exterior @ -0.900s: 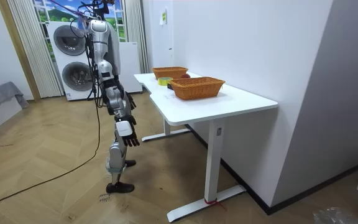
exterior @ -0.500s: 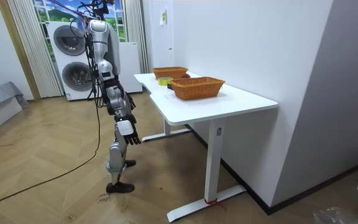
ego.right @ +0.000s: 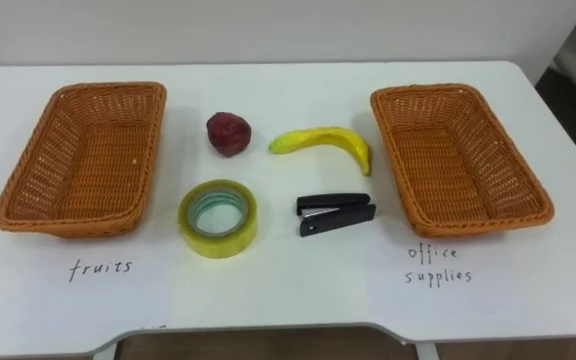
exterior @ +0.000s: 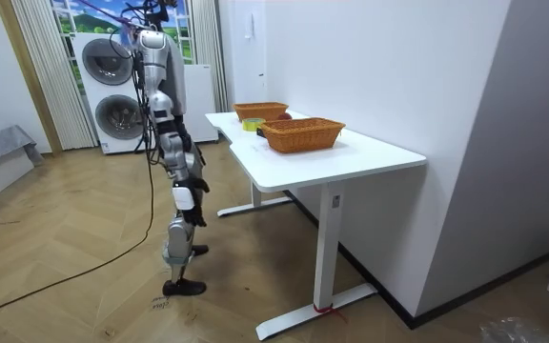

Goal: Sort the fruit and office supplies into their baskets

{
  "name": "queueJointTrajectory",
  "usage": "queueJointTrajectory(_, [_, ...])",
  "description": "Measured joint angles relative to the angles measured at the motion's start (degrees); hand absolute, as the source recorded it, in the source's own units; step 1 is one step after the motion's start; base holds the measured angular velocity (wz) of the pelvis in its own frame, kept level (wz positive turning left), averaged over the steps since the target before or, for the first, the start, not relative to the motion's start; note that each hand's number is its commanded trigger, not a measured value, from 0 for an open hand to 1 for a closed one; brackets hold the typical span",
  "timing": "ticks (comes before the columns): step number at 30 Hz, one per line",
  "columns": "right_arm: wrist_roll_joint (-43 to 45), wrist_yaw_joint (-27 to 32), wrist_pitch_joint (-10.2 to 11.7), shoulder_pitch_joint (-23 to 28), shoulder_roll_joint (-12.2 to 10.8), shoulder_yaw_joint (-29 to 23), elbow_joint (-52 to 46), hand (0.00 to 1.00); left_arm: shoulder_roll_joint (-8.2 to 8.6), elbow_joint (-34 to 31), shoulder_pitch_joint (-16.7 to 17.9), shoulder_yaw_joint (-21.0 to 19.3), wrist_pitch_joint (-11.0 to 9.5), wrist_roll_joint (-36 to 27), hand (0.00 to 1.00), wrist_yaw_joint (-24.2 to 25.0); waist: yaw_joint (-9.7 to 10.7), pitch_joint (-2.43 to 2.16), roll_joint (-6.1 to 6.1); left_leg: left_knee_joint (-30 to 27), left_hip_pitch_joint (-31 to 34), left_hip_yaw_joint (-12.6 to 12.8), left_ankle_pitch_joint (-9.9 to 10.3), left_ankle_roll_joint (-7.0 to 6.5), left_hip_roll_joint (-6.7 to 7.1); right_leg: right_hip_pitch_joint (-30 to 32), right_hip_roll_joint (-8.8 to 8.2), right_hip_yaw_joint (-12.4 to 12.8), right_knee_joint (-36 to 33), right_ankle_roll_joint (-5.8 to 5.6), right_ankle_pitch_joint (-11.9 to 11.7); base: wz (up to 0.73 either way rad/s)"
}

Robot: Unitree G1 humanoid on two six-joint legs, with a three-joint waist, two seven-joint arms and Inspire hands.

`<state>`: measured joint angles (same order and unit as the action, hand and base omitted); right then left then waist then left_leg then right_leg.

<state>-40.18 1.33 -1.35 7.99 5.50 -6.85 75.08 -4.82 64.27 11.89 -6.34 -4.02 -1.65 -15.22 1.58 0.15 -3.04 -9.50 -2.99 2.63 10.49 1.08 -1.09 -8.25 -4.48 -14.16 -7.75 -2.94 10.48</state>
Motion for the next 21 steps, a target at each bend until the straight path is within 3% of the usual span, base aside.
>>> queueJointTrajectory(2, [-3.44, 1.8, -0.05, 0.33, 0.05, -3.9, 0.52, 0.0, -0.19, -0.03, 0.98, -0.36, 0.41, -0.01, 0.0, -0.25, 1.48, 0.21, 0.34, 0.1, -0.36, -0.02, 0.0, 0.0, 0.0, -0.35, 0.0, -0.07, -0.01, -0.01, 0.01, 0.0])
queueJointTrajectory(4, [-7.2, 4.38, -0.06, 1.05, 0.39, -8.77, 0.33, 0.0, -0.77, -0.14, 1.46, -0.95, 1.59, -0.01, 0.0, -0.25, 3.04, 0.05, 0.47, 0.24, -0.63, 0.05, 0.01, 0.01, 0.0, -0.65, 0.0, 0.08, 0.02, -0.08, 0.05, 0.0])
queueJointTrajectory(6, [-9.17, 6.47, -0.05, 1.3, 0.63, -12.82, -0.14, 0.0, -0.89, -0.2, 1.51, -2.31, 1.67, 0.05, 0.0, -0.25, 3.58, 0.14, -0.51, 0.04, -0.52, 0.16, 0.01, 0.01, 0.01, -0.57, -0.02, 0.16, 0.1, -0.09, 0.06, -0.04])
queueJointTrajectory(7, [-10.45, 7.81, -0.03, 1.47, 0.96, -14.98, -0.41, 0.0, -0.92, -0.21, 1.33, -3.34, 1.67, 0.05, 0.0, -0.25, 3.94, 0.15, -0.34, -0.1, -0.45, 0.29, 0.0, 0.0, 0.04, -0.39, -0.07, 0.2, 0.14, -0.08, 0.12, -0.05])
queueJointTrajectory(11, [-12.38, 12.3, 0.04, 2.15, 1.88, -18.09, -3.92, 0.0, -1.28, -0.31, 1.28, -4.37, 1.85, 0.11, 0.0, 0.17, 4.84, -0.45, -0.58, -0.18, -0.26, 0.71, -0.06, -0.08, 0.11, 0.3, -0.2, 0.66, -0.06, 0.01, 0.26, -0.06])
queueJointTrajectory(13, [-13.44, 15.52, 0.13, 1.95, 1.92, -23.38, -6.78, 0.0, -1.33, -1.44, 1.48, -5.57, 2.59, 0.11, 0.0, 0.22, 6.02, -0.65, -0.72, -0.14, -0.24, 0.68, -0.1, -0.13, 0.22, 0.37, -0.29, 0.69, -0.14, -0.08, 0.35, 0.02])
queueJointTrajectory(16, [-13.71, 20.5, 0.98, 0.6, 2.38, -25.6, -8.6, 0.0, -1.51, -1.6, 1.22, -5.61, 3.61, 0.16, 0.0, 0.25, 6.34, -0.78, -1.21, -0.17, -0.16, 0.71, -0.16, -0.2, 0.35, 0.71, -0.37, 0.99, -0.25, -0.1, 0.36, -0.01])
queueJointTrajectory(21, [-13.06, 29.98, 1.49, -0.63, 2.99, -28.29, -14.42, 0.0, -1.88, -2.38, 1.36, -5.73, 4.25, 1.36, 0.0, 0.73, 6.33, -0.58, -1.51, 0.08, -0.03, 1.3, -0.16, -0.22, 0.4, 1.23, -0.47, 2.17, -0.96, -0.28, 0.48, -0.06])
